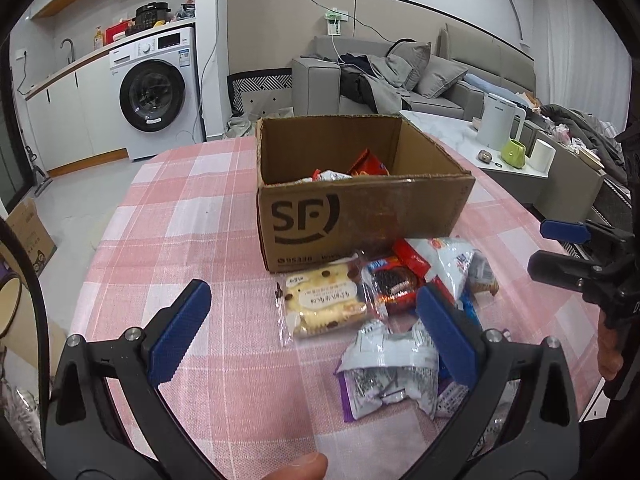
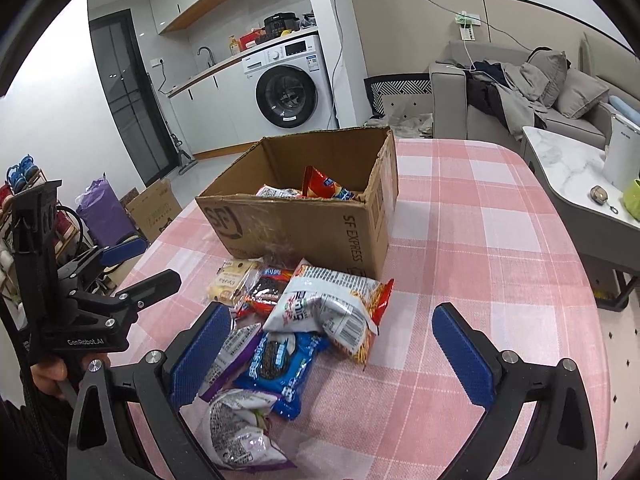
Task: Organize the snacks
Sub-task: 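Move both tools back toward the remaining snack pile beside the box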
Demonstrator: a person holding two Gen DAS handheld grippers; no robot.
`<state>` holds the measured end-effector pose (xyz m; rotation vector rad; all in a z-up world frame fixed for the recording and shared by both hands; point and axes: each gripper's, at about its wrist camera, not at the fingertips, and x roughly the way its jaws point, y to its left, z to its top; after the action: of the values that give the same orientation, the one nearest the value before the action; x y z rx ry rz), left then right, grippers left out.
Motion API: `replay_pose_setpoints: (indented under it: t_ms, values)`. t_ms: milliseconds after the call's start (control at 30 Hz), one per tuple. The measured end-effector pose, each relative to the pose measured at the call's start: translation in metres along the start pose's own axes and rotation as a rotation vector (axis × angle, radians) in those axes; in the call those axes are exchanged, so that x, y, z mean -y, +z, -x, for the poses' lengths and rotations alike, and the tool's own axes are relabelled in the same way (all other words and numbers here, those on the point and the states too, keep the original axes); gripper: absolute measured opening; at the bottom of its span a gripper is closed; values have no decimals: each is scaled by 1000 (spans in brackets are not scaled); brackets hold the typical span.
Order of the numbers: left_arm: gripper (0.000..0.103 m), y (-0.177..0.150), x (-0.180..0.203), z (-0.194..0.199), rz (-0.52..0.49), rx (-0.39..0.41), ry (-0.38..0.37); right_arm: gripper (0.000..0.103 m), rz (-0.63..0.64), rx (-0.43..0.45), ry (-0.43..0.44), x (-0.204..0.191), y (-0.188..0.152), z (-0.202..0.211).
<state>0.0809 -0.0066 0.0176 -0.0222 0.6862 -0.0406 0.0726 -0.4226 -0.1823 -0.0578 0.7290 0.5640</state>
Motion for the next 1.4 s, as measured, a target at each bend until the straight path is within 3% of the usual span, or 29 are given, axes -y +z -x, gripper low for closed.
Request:
replay_pose_setpoints:
  t_ms: [900, 1033, 1400]
  values:
    - [102, -60, 8, 16, -8, -81, -8, 103, -10, -84, 11, -22, -69, 3]
    - [102, -63, 11, 15, -12, -89, -15, 103, -12, -105, 59, -24, -74, 0]
    - [102, -74, 19, 5, -28, -121, -26, 102, 11, -144, 91, -35, -82, -23]
